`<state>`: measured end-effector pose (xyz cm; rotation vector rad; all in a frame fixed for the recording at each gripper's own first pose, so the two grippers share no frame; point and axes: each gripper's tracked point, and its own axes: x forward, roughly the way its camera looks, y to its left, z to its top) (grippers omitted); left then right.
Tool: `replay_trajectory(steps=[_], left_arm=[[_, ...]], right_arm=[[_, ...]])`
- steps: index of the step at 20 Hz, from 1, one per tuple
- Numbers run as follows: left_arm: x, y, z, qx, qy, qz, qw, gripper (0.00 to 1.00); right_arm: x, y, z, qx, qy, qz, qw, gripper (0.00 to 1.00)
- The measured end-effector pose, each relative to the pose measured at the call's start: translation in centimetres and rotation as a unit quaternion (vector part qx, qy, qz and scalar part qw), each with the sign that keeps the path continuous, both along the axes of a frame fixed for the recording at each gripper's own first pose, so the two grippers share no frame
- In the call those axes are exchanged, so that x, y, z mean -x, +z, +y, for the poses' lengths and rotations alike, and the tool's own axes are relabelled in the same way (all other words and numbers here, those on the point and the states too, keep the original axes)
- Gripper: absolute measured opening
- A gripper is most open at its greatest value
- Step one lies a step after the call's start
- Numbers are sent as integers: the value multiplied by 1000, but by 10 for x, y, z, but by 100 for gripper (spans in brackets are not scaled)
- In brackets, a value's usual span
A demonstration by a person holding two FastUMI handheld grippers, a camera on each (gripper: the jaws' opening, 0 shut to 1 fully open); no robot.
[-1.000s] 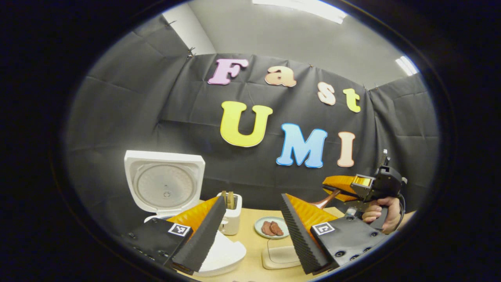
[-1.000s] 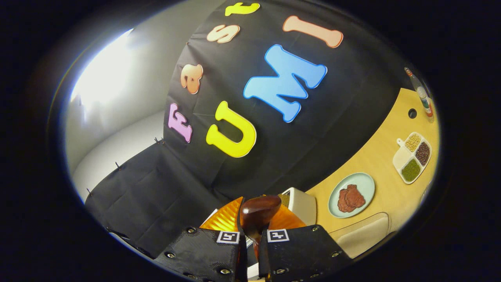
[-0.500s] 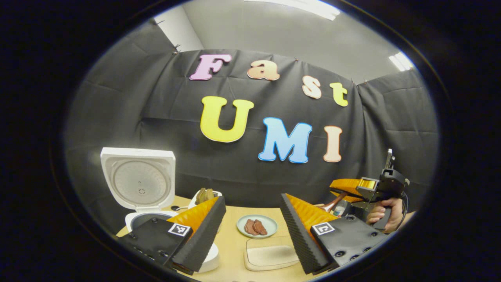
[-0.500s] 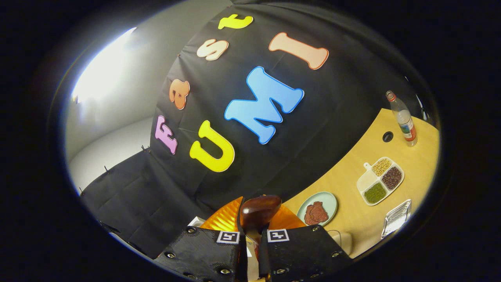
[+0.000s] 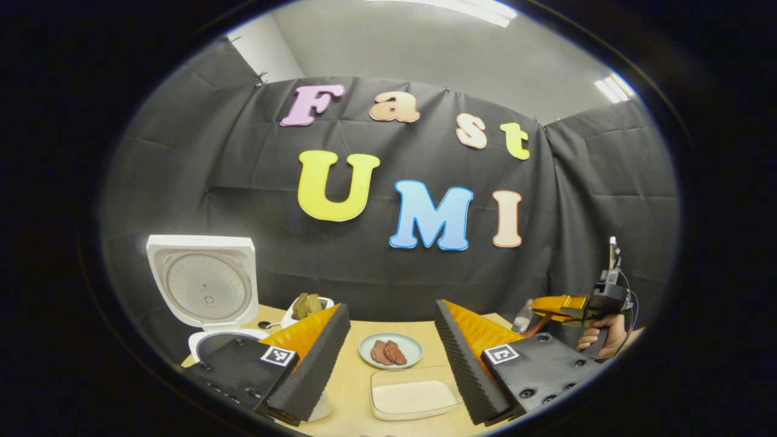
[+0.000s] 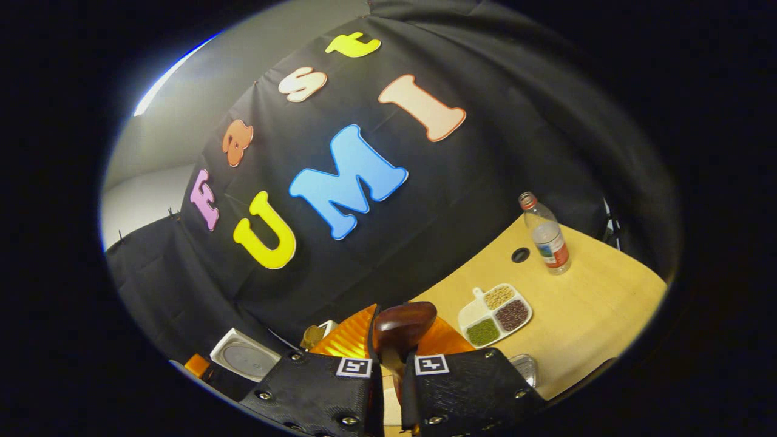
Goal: Close the left gripper, press the button to open the rice cooker; take a wooden spoon from the chopstick holder with the right hand, scoop a spoonful of rice and pour it into the rice cooker, then put the wooden spoon back into the chopstick holder.
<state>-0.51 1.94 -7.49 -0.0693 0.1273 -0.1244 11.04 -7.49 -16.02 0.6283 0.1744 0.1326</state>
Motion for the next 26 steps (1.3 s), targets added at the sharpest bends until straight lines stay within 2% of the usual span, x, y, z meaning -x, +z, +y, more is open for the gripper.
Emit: replay_trajectory(steps=[5, 11, 16, 21, 23, 24, 26], left_arm=[[5, 4, 6, -11, 14, -1, 1000, 97], [11, 3, 8, -19, 21, 4, 1000, 98], [17, 4, 16, -25, 32, 7, 999, 96], [23, 0, 31, -24, 53, 12, 998, 96], [24, 2, 36, -24, 59, 12, 998, 96], [25, 3, 38, -24, 61, 10, 998, 96], [25, 4, 39, -24, 64, 7, 998, 96]], right_arm=[[-1, -25, -41, 26, -44, 25, 998, 11], [-1, -64, -45, 81, -70, 57, 993, 11], [-7, -97, -34, 143, -68, 80, 984, 12], [-16, -119, -27, 178, -62, 89, 978, 12], [-9, -137, -25, 187, -53, 116, 974, 19], [-4, -136, -26, 188, -52, 114, 974, 38], [2, -135, -49, 202, -86, 113, 969, 100]])
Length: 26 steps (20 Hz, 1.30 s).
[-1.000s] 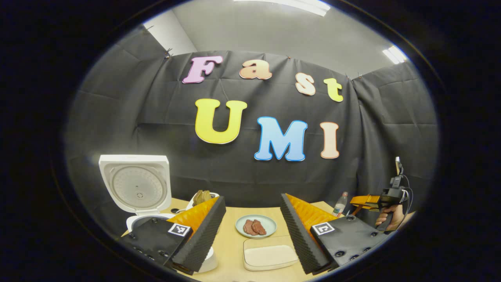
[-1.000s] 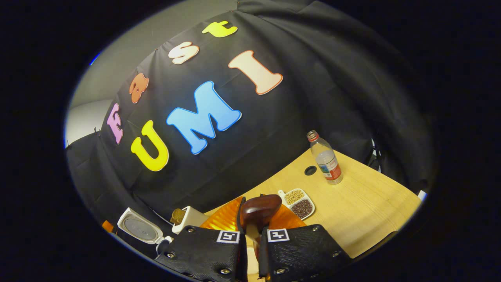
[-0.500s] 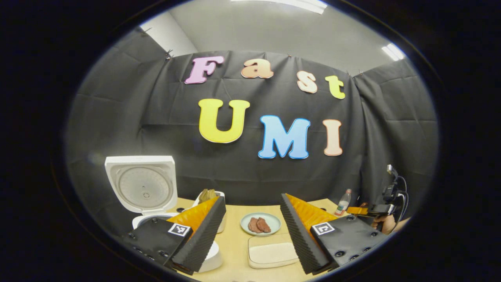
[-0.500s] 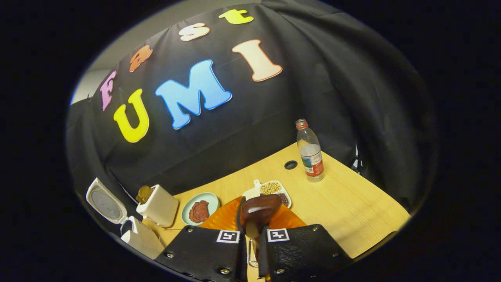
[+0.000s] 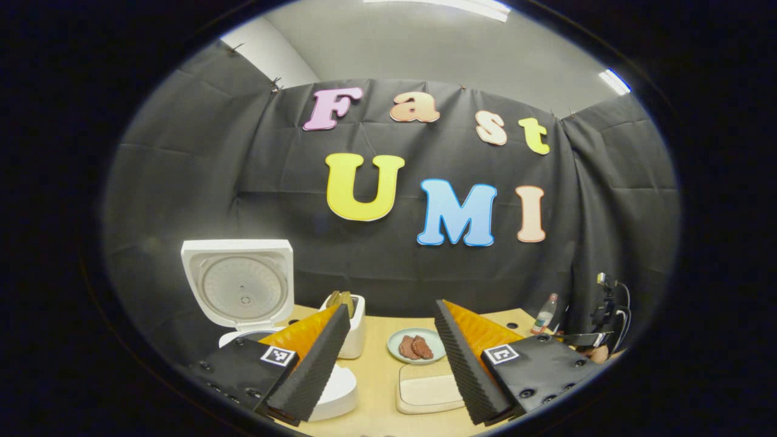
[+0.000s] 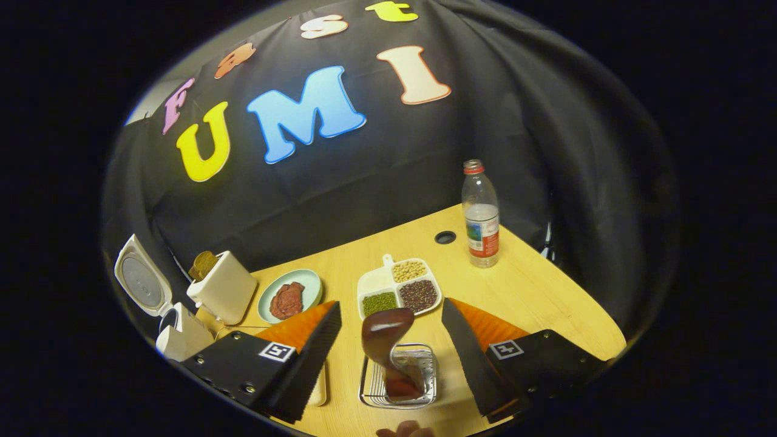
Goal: Close the left gripper, press the button to open the rice cooker; take a wooden spoon from the chopstick holder with the right hand, scoop a spoonful of rice and pour it into the rice cooker, then put the wooden spoon back into the chopstick holder.
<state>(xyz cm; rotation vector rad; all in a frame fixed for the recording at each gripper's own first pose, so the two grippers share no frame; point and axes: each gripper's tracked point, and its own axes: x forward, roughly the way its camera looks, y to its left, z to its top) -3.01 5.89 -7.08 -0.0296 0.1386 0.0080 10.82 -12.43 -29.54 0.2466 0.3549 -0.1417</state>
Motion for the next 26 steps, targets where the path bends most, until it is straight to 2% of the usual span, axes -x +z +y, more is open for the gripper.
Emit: replay_trajectory(steps=[3, 7, 14, 20, 26], left_arm=[[-3, 3, 6, 7, 6, -5, 1000, 96], [-9, 8, 26, 17, 31, -10, 999, 96], [-29, 22, 72, 6, 59, -12, 998, 98], [-58, 44, 143, -16, 109, -21, 994, 98], [-94, 68, 234, 7, 182, -37, 983, 96]], right_arm=[[22, 22, -14, 17, -16, -17, 1000, 99], [47, 71, -24, 57, -13, -61, 996, 99], [77, 150, 3, 98, 18, -133, 986, 99], [84, 186, 32, 108, 49, -150, 981, 99], [80, 190, 40, 117, 51, -145, 981, 99]])
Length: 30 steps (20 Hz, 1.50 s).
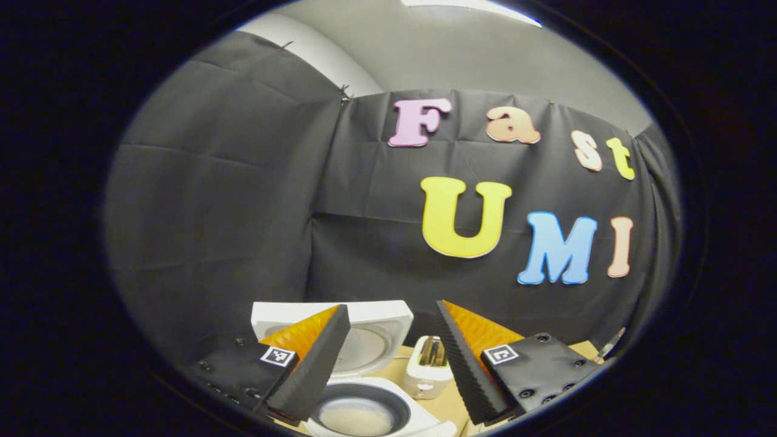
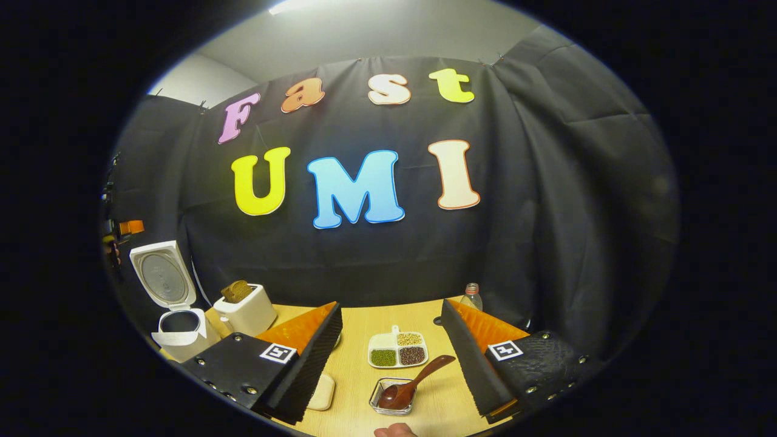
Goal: Close the left gripper, press the button to open the rice cooker; take a wooden spoon from the chopstick holder with the right hand, scoop a spoonful of rice and pour it into the rice cooker, then put the wooden spoon back into the chopstick holder.
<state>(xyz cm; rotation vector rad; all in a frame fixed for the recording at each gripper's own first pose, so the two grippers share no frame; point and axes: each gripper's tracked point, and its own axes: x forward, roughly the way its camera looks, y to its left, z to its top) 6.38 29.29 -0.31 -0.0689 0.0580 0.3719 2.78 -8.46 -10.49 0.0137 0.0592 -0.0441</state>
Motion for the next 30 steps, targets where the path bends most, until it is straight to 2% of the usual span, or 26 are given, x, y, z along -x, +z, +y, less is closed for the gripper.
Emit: replay_trajectory(steps=[3, 5, 7, 13, 16, 18, 23, 25, 28, 29, 30], left_arm=[[-24, 10, 33, 18, 20, -9, 1000, 98], [-42, 9, 52, 14, 28, 1, 999, 97], [-59, -5, 69, 5, 38, 18, 999, 97], [-105, -31, 106, 22, 62, 52, 997, 97], [-116, -56, 126, 40, 80, 80, 993, 96], [-117, -65, 134, 23, 90, 95, 991, 97], [-107, -64, 124, -10, 97, 100, 990, 94], [-90, -66, 105, -25, 93, 93, 991, 97], [-61, -71, 77, -34, 88, 82, 992, 94], [-54, -75, 68, -34, 86, 80, 992, 98], [-47, -80, 60, -34, 84, 81, 993, 95]], right_arm=[[-1, -2, -1, 0, -4, 8, 1000, 99], [-3, -3, -2, 0, -8, 12, 1000, 99], [-5, -3, -3, -2, -14, 15, 1000, 99], [-10, -6, -1, 6, -17, 25, 1000, 99], [-13, -7, 1, 4, -15, 28, 999, 99], [-12, -6, 2, -1, -13, 29, 999, 99], [-13, -9, 0, -22, -12, 34, 999, 99], [-13, -11, 0, -27, -10, 34, 999, 99], [-14, -10, 0, -22, -4, 34, 999, 99], [-14, -9, 2, -20, -1, 34, 999, 99], [-14, -8, 4, -19, 2, 34, 999, 99]])
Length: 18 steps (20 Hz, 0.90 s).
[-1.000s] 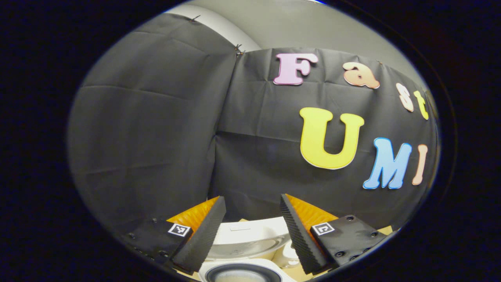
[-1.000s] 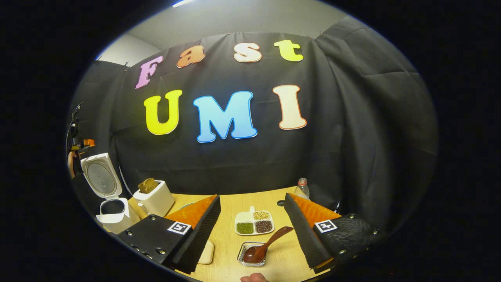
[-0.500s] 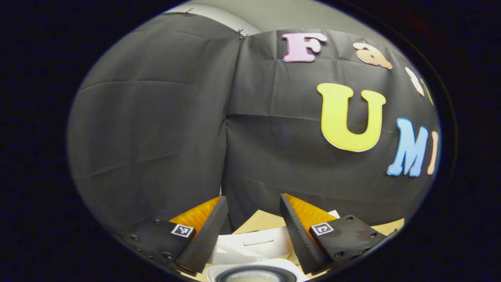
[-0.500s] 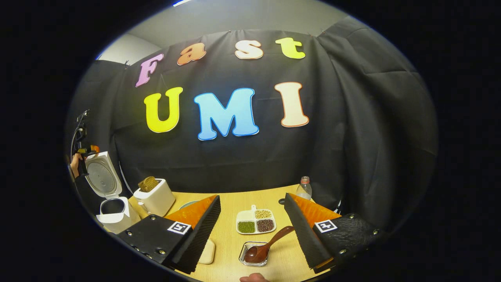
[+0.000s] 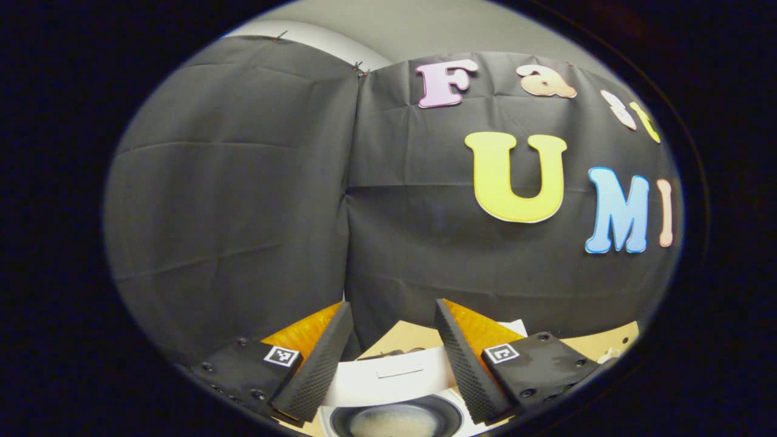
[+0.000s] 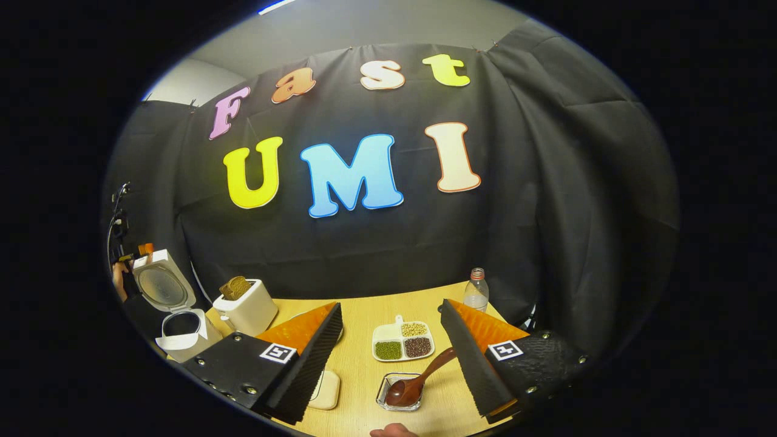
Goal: Close the left gripper, press the button to open the rice cooker; take a wooden spoon from the chopstick holder with the right hand, scoop a spoonful of rice and pour it into the rice cooker, then put the wooden spoon back into the chopstick holder.
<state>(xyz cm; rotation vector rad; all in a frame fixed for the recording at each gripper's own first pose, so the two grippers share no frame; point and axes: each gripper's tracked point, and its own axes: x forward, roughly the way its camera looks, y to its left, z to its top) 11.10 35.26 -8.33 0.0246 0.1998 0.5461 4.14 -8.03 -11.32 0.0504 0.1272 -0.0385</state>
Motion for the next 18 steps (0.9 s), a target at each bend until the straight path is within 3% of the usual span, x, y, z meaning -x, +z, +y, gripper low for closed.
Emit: replay_trajectory(steps=[1, 3, 7, 10, 14, 15, 17, 18], left_arm=[[7, -4, -7, 1, -1, 1, 1000, 99], [22, -15, -23, 6, -3, 2, 1000, 95], [48, -42, -50, 10, -8, 10, 1000, 99], [63, -62, -66, 9, -14, 13, 1000, 92], [80, -94, -85, 15, -19, 25, 999, 92], [83, -100, -89, 20, -18, 27, 999, 98], [86, -109, -91, 23, -18, 33, 999, 92], [89, -111, -93, 22, -16, 38, 999, 98]], right_arm=[[1, 2, 3, 1, 4, -1, 1000, 99], [1, 2, 6, 6, 10, -3, 1000, 99], [5, 5, 11, 10, 21, -3, 1000, 99], [8, 5, 11, 13, 23, -4, 1000, 99], [15, 7, 6, 23, 19, -5, 1000, 99], [16, 7, 5, 25, 18, -5, 1000, 99], [18, 6, 3, 25, 16, -2, 1000, 99], [19, 5, 3, 23, 15, -2, 1000, 99]])
